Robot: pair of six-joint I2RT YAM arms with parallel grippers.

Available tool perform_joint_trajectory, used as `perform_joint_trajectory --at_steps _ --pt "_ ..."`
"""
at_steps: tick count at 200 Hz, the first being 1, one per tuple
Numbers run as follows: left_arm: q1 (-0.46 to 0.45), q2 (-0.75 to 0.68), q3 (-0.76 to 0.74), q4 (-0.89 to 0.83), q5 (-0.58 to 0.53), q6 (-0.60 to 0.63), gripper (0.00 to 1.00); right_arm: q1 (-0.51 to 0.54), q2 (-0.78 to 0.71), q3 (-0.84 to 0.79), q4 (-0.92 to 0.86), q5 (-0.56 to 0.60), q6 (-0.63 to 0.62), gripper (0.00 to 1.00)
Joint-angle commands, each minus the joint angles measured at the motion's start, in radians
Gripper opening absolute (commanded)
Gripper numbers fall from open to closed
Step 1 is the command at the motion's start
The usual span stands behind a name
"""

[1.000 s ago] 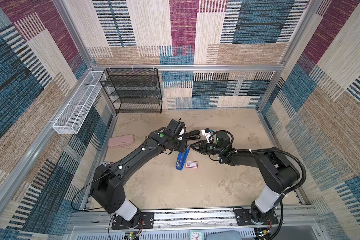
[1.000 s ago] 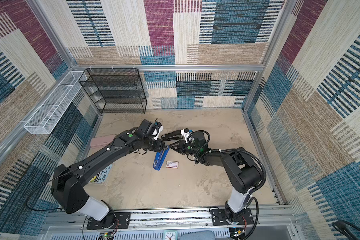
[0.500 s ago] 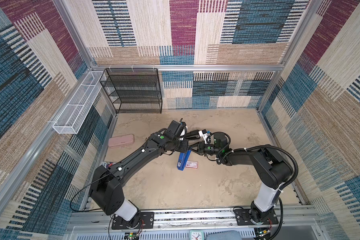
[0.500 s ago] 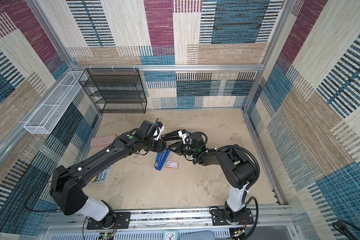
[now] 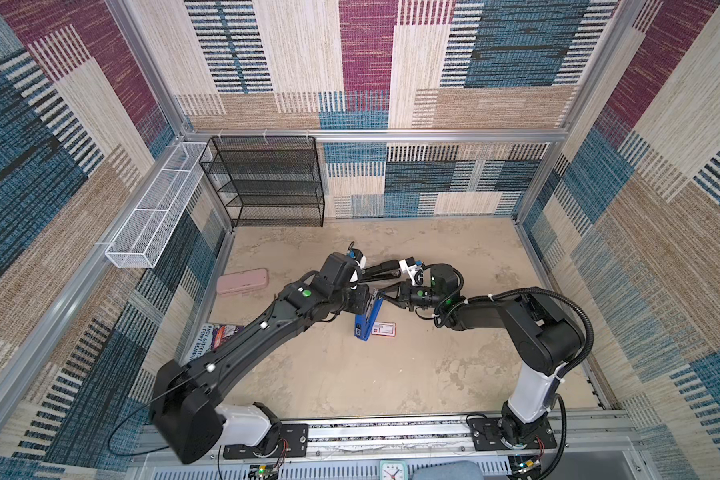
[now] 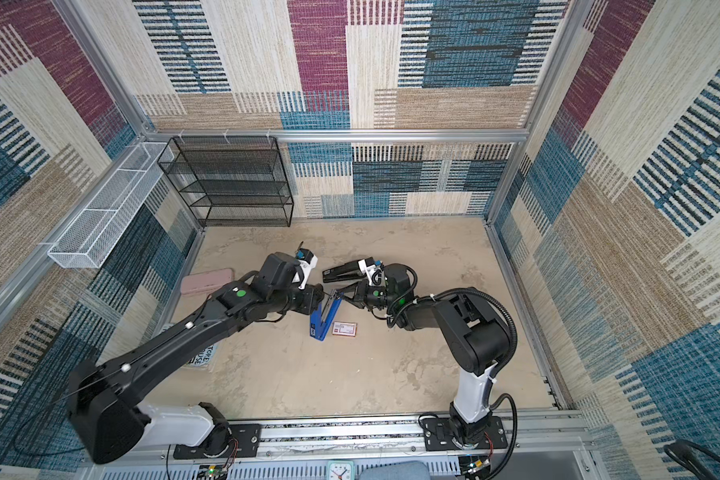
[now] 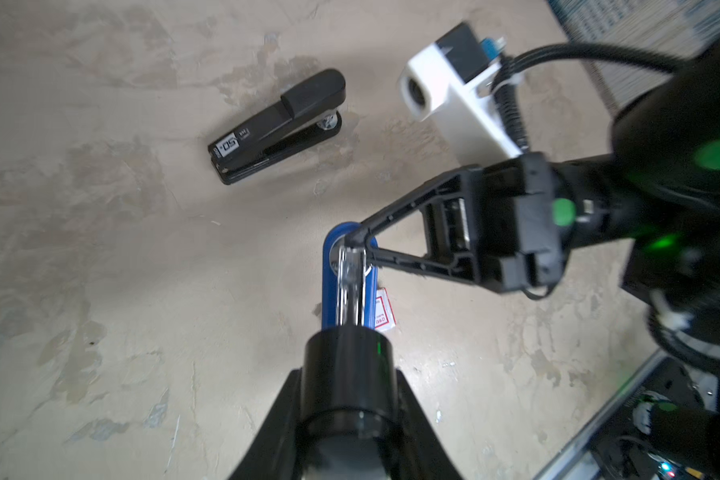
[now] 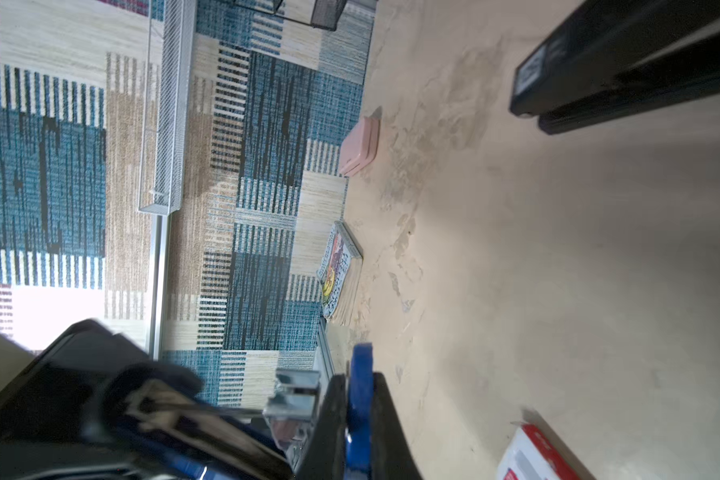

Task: Load the staples into the stapler
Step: 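Pull the left gripper back toward the robot, opening the blue stapler wide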

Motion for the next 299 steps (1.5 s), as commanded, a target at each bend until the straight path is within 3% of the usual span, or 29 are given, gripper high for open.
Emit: perform_joint_trajectory --at_steps 1,144,299 --pt "0.004 -0.084 -0.057 0.061 -0.07 -0.013 0.0 -0.027 -0.013 -0.013 0.025 0.061 -0.005 0.0" --pt "0.001 -0.424 -0.471 0.166 -0.033 -0.087 0.0 -0.152 -0.055 -0.09 0.198 0.056 0.139 0.0" --pt "-0.031 -0.498 -0.718 0.222 -0.137 -0.169 0.06 -0.195 0.024 -0.123 0.487 0.026 0.365 0.0"
